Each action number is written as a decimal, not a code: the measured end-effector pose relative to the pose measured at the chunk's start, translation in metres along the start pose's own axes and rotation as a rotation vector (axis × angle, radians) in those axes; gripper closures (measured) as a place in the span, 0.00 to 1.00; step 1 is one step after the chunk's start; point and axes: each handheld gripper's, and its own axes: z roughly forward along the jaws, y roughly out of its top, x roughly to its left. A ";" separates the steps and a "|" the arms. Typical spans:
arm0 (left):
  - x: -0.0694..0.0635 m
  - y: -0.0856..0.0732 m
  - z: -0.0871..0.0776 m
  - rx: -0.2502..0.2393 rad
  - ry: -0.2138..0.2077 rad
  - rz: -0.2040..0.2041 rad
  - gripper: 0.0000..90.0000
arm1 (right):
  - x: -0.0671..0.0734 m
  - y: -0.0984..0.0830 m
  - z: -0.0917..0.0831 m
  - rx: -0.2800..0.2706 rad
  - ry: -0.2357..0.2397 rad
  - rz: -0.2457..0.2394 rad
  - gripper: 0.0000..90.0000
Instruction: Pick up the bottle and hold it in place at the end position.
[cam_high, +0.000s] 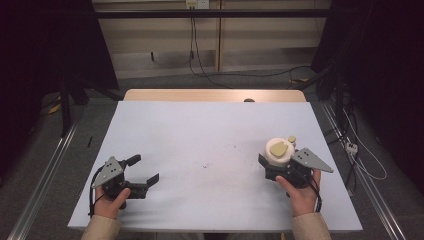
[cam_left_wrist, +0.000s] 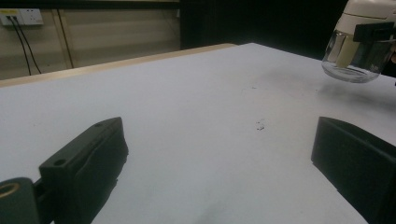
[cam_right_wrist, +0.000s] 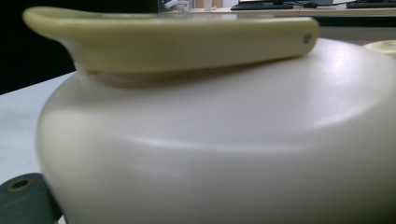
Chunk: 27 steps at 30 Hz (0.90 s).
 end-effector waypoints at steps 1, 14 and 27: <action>0.000 0.000 0.000 -0.001 -0.001 0.001 0.03 | 0.000 0.000 0.001 -0.001 0.004 -0.004 0.07; 0.000 0.000 -0.001 -0.002 0.010 -0.004 0.03 | 0.007 0.002 0.017 0.005 0.040 -0.005 0.07; -0.002 0.000 0.000 -0.017 0.005 -0.008 0.03 | 0.011 0.003 0.032 0.007 0.068 -0.009 0.07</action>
